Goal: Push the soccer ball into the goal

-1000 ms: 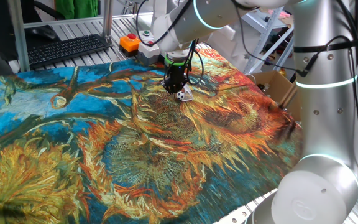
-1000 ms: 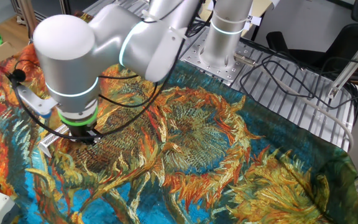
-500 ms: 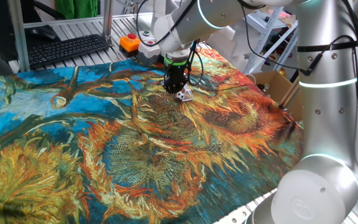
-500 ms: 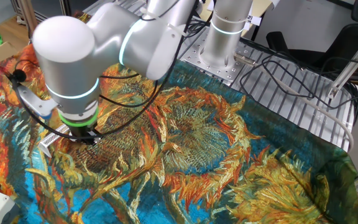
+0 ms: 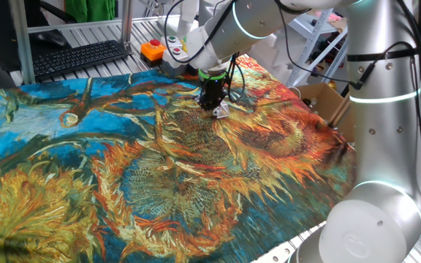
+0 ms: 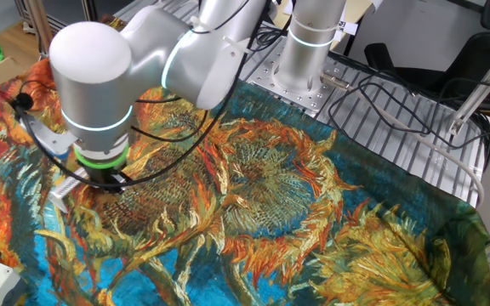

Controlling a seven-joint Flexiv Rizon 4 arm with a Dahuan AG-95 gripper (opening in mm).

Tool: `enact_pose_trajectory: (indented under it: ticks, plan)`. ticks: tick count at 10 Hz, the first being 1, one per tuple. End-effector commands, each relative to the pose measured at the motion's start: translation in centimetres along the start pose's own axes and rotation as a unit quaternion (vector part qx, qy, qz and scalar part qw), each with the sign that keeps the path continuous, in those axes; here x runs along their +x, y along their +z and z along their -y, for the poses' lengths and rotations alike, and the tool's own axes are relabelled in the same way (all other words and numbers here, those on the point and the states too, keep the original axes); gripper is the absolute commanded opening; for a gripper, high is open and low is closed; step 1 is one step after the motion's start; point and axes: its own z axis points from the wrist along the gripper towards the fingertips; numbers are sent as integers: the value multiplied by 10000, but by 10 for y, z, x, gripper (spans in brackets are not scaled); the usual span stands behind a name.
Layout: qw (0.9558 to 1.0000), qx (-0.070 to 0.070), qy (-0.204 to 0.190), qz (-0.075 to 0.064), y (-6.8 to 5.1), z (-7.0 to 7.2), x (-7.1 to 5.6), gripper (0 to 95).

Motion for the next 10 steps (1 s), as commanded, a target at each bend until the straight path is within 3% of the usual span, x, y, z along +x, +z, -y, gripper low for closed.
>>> enact_pose_trajectory:
  ticks: [1,3,6,8,10]
  plan:
    - [10000,84,-46,0,-3,3,0,0]
    - [9992,396,78,-3,-4,3,0,0]
    - [9974,708,136,24,-7,4,1,0]
    - [9961,873,75,39,-9,5,1,0]
    - [9959,889,15,150,-6,12,0,0]
